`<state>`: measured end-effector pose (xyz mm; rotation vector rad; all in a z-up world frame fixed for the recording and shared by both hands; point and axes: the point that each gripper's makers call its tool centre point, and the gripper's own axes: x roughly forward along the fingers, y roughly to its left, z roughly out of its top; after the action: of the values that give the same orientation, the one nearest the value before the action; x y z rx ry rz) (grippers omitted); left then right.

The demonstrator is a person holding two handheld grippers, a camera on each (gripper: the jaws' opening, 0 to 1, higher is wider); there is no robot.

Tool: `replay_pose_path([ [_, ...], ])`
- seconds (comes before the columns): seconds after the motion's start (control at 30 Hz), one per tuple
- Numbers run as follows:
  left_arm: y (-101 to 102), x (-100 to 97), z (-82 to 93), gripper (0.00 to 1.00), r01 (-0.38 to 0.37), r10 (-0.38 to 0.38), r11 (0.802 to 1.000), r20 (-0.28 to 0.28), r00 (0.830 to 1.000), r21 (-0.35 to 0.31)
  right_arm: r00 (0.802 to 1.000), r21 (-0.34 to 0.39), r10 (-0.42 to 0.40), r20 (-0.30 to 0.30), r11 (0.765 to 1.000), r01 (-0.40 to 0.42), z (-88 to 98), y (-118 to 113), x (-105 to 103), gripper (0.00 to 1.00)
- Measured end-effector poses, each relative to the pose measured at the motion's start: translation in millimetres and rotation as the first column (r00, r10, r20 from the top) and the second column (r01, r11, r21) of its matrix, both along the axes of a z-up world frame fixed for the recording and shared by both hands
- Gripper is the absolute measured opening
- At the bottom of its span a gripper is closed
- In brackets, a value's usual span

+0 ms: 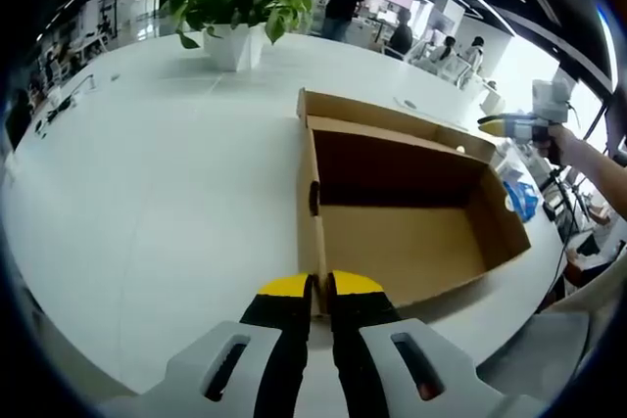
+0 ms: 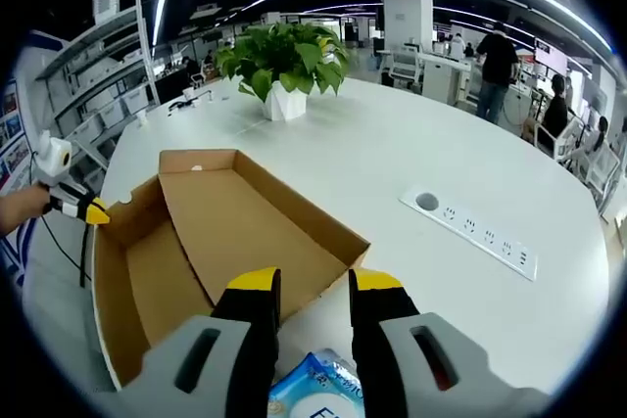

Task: Operate the shoe box by opening the lid, removing the specified soft item, and placing it in the target area until the item is outside and the box remains undamaged.

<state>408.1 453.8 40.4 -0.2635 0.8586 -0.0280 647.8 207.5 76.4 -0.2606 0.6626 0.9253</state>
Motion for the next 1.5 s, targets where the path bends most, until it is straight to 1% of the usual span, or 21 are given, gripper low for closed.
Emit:
replay_pose_path([
  [0.1, 1, 0.5, -0.5, 0.03, -0.010, 0.010, 1.000, 0.005, 1.000, 0.014, 1.000, -0.008, 0.001, 0.000, 1.000, -0.001, -2.0, 4, 3, 0.24],
  [0.2, 2, 0.8, -0.5, 0.02, -0.036, 0.036, 0.999, 0.004, 0.999, 0.006, 1.000, -0.017, -0.003, 0.000, 1.000, 0.003, -3.5, 7, 8, 0.24],
  [0.37, 4, 1.0, -1.0, 0.01, -0.054, 0.054, 0.998, 0.005, 0.999, 0.016, 0.999, -0.026, -0.044, 0.001, 0.999, 0.044, -7.5, 8, 19, 0.23],
  [0.57, 5, 1.2, -1.6, 0.01, -0.088, 0.088, 0.996, 0.000, 0.996, 0.007, 0.996, -0.056, -0.090, -0.028, 0.994, 0.089, -19.1, 7, 27, 0.22],
  [0.67, 5, 1.2, -1.8, 0.01, -0.092, 0.093, 0.996, -0.001, 0.996, 0.010, 0.992, -0.068, -0.109, -0.056, 0.992, 0.105, -26.9, 8, 28, 0.21],
  [0.83, 6, 1.2, -2.2, 0.01, -0.103, 0.103, 0.995, -0.007, 0.995, 0.008, 0.988, -0.096, -0.136, -0.071, 0.987, 0.128, -36.1, 8, 31, 0.20],
  [1.03, 7, 1.2, -3.0, 0.00, -0.106, 0.106, 0.994, -0.012, 0.994, 0.009, 0.978, -0.110, -0.188, -0.090, 0.978, 0.178, -41.9, 5, 39, 0.18],
  [1.1, 7, 1.3, -3.3, 0.00, -0.106, 0.106, 0.994, -0.014, 0.994, 0.010, 0.972, -0.113, -0.211, -0.107, 0.974, 0.199, -44.8, 4, 41, 0.16],
  [1.23, 7, 1.2, -3.4, 0.00, -0.110, 0.110, 0.994, -0.016, 0.994, 0.007, 0.964, -0.112, -0.229, -0.138, 0.970, 0.215, -50.8, 4, 41, 0.15],
  [1.37, 7, 1.2, -3.5, 0.00, -0.112, 0.112, 0.994, -0.017, 0.994, 0.003, 0.957, -0.128, -0.243, -0.157, 0.966, 0.224, -58.3, 5, 41, 0.13],
  [1.4, 7, 1.1, -3.4, 0.00, -0.114, 0.114, 0.994, -0.017, 0.993, 0.002, 0.947, -0.124, -0.267, -0.181, 0.961, 0.247, -59.8, 4, 40, 0.12],
  [1.43, 7, 1.1, -3.4, 0.00, -0.115, 0.115, 0.993, -0.017, 0.993, 0.001, 0.941, -0.116, -0.280, -0.191, 0.958, 0.262, -60.0, 5, 40, 0.10],
  [1.47, 7, 1.1, -3.4, 0.00, -0.116, 0.116, 0.993, -0.016, 0.993, 0.000, 0.937, -0.108, -0.287, -0.199, 0.957, 0.270, -59.8, 5, 40, 0.10],
  [1.5, 7, 1.2, -3.4, 0.00, -0.117, 0.117, 0.993, -0.015, 0.993, 0.000, 0.934, -0.117, -0.298, -0.198, 0.953, 0.280, -60.5, 4, 41, 0.09],
])
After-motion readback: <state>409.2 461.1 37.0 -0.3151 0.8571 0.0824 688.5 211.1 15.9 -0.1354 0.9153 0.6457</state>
